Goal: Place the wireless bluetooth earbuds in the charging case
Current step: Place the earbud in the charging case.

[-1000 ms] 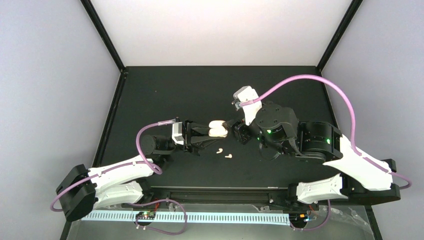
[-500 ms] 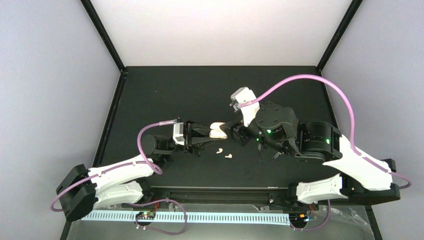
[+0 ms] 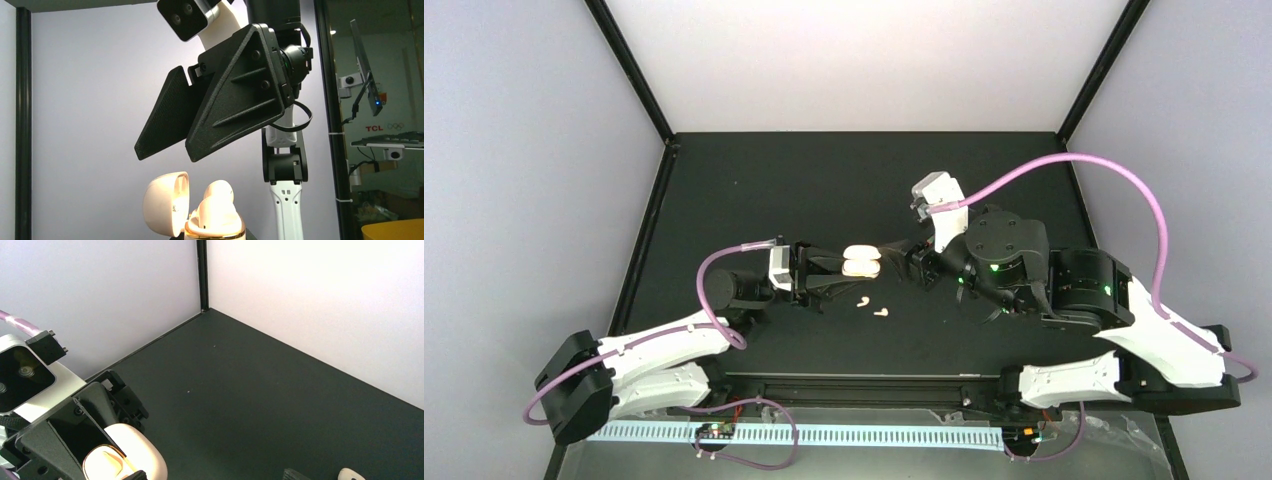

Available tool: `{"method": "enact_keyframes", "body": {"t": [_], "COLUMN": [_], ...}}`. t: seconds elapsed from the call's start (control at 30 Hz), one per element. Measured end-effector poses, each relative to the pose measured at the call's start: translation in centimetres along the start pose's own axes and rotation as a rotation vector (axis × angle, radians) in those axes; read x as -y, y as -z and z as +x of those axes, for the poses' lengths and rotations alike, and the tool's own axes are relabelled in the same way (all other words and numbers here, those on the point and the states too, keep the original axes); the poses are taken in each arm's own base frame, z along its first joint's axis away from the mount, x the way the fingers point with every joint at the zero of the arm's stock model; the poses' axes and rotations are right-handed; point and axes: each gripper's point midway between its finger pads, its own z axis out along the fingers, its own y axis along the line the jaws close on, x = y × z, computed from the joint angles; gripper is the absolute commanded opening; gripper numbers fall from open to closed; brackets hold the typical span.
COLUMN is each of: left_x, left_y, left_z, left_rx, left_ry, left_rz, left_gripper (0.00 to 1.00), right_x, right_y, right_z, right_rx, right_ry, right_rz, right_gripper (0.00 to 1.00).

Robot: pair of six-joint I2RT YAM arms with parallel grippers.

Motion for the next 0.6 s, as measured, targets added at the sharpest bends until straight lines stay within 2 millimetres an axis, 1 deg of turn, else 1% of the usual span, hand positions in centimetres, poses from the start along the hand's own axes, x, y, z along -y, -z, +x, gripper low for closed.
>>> {"method": "enact_keyframes", "body": {"t": [0.1,0.3,0.6], "left_x": [0.1,0.1,0.1], "left_y": [0.0,0.1,0.1], "left_z": [-0.2,-0.3,-0.3], "left_rx": [0.004,0.004,0.001], "left_ry": [-0.002,-0.003,-0.001], "left_rz": [0.001,0.0,-0.001], "left_gripper": [0.02,0.02,0.01], "right_x": [0.1,-0.4,-0.8], "right_y": [0.2,-0.7,-1.2], "right_z": [-0.2,1.0,1.5], "right_rx": [0.01,-0.022,-0.034], "right_ry": [-0.009,-0.002,-0.003], "right_rz": [0.002,-0.006,-0.016], "right_gripper": [0.7,0.7,0.7]}}
